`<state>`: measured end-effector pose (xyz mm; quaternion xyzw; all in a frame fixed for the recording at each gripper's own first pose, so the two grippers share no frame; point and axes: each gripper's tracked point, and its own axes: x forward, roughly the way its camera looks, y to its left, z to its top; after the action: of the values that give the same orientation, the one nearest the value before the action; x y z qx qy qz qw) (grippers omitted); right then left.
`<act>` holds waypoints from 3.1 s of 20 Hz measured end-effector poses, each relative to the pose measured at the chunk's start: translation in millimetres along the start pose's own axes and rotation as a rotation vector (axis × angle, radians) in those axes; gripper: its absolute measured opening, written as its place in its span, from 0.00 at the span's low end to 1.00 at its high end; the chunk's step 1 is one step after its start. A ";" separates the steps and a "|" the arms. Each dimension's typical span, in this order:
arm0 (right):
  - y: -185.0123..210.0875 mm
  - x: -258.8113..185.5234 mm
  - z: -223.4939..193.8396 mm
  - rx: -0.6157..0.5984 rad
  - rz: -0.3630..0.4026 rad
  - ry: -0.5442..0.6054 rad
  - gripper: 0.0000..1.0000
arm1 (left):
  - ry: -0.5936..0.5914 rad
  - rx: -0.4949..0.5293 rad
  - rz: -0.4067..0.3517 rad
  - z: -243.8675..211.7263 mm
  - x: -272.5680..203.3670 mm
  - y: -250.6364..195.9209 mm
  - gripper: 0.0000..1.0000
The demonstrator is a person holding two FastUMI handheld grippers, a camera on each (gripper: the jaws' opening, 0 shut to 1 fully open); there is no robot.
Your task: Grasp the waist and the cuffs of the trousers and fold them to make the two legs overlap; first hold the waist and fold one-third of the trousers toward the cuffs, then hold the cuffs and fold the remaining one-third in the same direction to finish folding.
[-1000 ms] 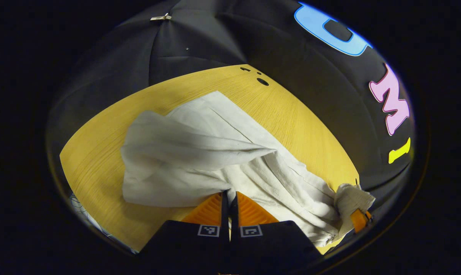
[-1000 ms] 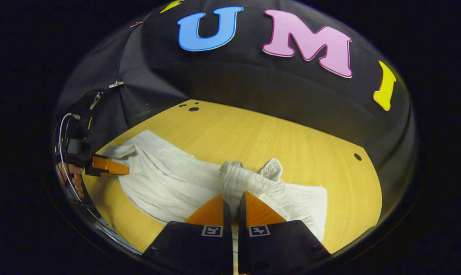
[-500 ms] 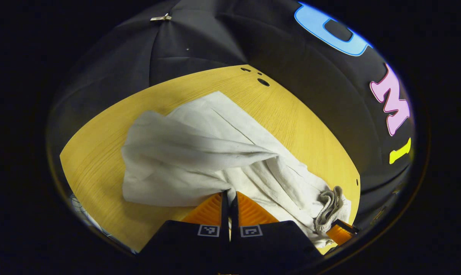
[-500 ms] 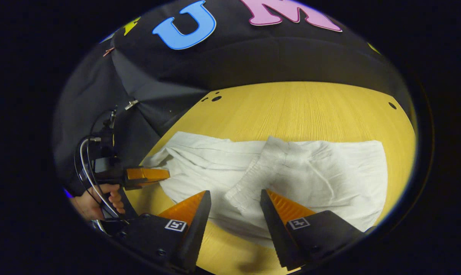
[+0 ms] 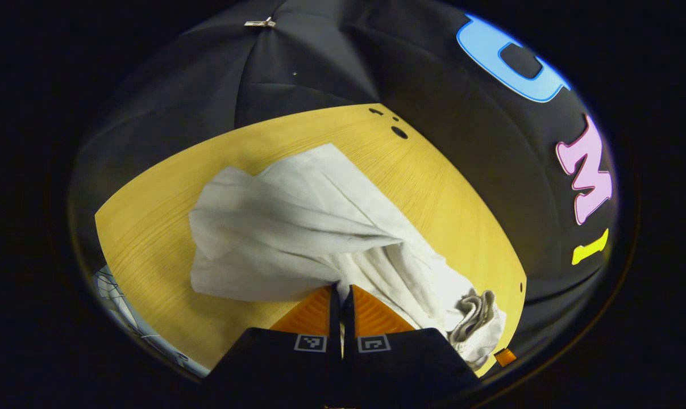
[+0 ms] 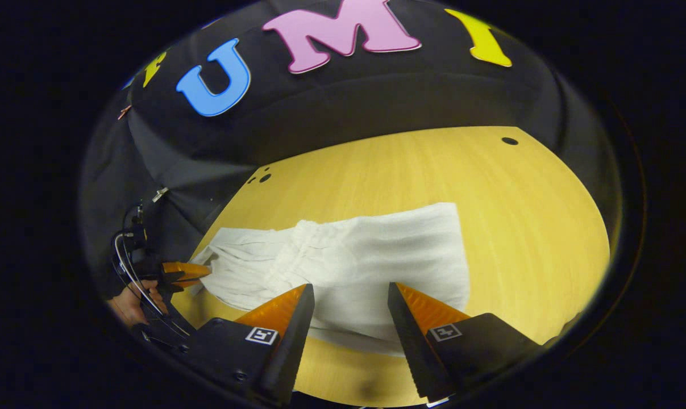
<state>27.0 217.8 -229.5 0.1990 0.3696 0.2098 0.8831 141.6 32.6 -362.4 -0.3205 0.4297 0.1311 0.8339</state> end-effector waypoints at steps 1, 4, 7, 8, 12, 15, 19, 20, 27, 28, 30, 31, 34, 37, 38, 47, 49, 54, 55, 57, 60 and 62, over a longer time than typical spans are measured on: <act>-14.0 -10.2 4.0 0.013 -0.018 -0.013 0.81 | -0.011 0.002 -0.011 4.5 -5.9 -6.3 0.06; -50.3 -38.6 13.5 0.065 -0.060 -0.057 0.81 | -0.054 0.017 -0.046 16.3 -26.1 -28.2 0.05; -77.2 -59.3 17.7 0.107 -0.095 -0.097 0.81 | -0.113 0.076 -0.095 28.9 -40.4 -60.7 0.06; -85.6 -65.8 17.9 0.118 -0.103 -0.105 0.81 | -0.133 0.101 -0.115 31.2 -45.7 -74.0 0.05; -114.0 -90.1 18.1 0.148 -0.128 -0.139 0.81 | -0.199 0.225 -0.196 33.8 -68.5 -139.1 0.05; -137.2 -107.7 17.8 0.151 -0.154 -0.157 0.81 | -0.241 0.366 -0.269 23.4 -85.5 -196.9 0.05; -164.7 -125.7 17.2 0.190 -0.186 -0.181 0.81 | -0.223 0.558 -0.333 -22.7 -88.0 -257.2 0.05; -172.1 -129.3 17.7 0.198 -0.196 -0.185 0.81 | -0.212 0.593 -0.346 -35.1 -86.4 -268.8 0.05; -211.9 -161.0 10.9 0.244 -0.250 -0.210 0.81 | -0.163 0.741 -0.371 -95.8 -72.9 -307.1 0.05; -215.4 -164.1 9.4 0.252 -0.253 -0.210 0.81 | -0.157 0.754 -0.371 -104.4 -73.2 -309.8 0.05; -223.5 -169.5 4.9 0.264 -0.261 -0.209 0.81 | -0.140 0.774 -0.369 -119.9 -70.5 -310.7 0.05; -226.8 -171.5 2.8 0.269 -0.265 -0.207 0.81 | -0.135 0.784 -0.369 -125.3 -68.8 -311.4 0.05; -237.5 -175.7 -0.4 0.279 -0.270 -0.201 0.81 | -0.110 0.836 -0.358 -148.1 -59.9 -310.3 0.05; -244.8 -178.0 1.6 0.269 -0.267 -0.199 0.81 | -0.089 0.882 -0.348 -170.8 -50.9 -310.7 0.05; -245.7 -178.9 2.2 0.265 -0.260 -0.198 0.81 | -0.085 0.895 -0.344 -177.8 -47.6 -310.6 0.05; -254.8 -178.7 4.9 0.234 -0.215 -0.176 0.81 | -0.016 1.027 -0.284 -238.0 -26.5 -297.4 0.06; -252.6 -176.5 5.0 0.230 -0.202 -0.171 0.81 | -0.003 1.055 -0.288 -249.6 -24.8 -292.2 0.06; -236.5 -170.4 9.4 0.200 -0.167 -0.163 0.81 | 0.092 1.054 -0.347 -280.3 -26.7 -283.7 0.32; -231.0 -170.0 12.5 0.200 -0.155 -0.165 0.81 | 0.072 1.042 -0.360 -278.0 -32.6 -288.5 0.54; -214.4 -170.1 25.3 0.190 -0.126 -0.183 0.81 | 0.006 1.031 -0.375 -263.4 -45.8 -301.7 0.80; -189.5 -166.6 44.7 0.131 -0.098 -0.208 0.82 | -0.061 0.988 -0.409 -242.4 -70.3 -313.6 0.80; -170.6 -165.2 57.0 0.091 -0.075 -0.218 0.87 | -0.083 0.925 -0.427 -225.5 -88.0 -314.9 0.80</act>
<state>1.5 -21.1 -185.0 0.2466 0.2875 0.1369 0.9153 102.1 -347.7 -255.0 0.0072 0.3341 -0.2334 0.9132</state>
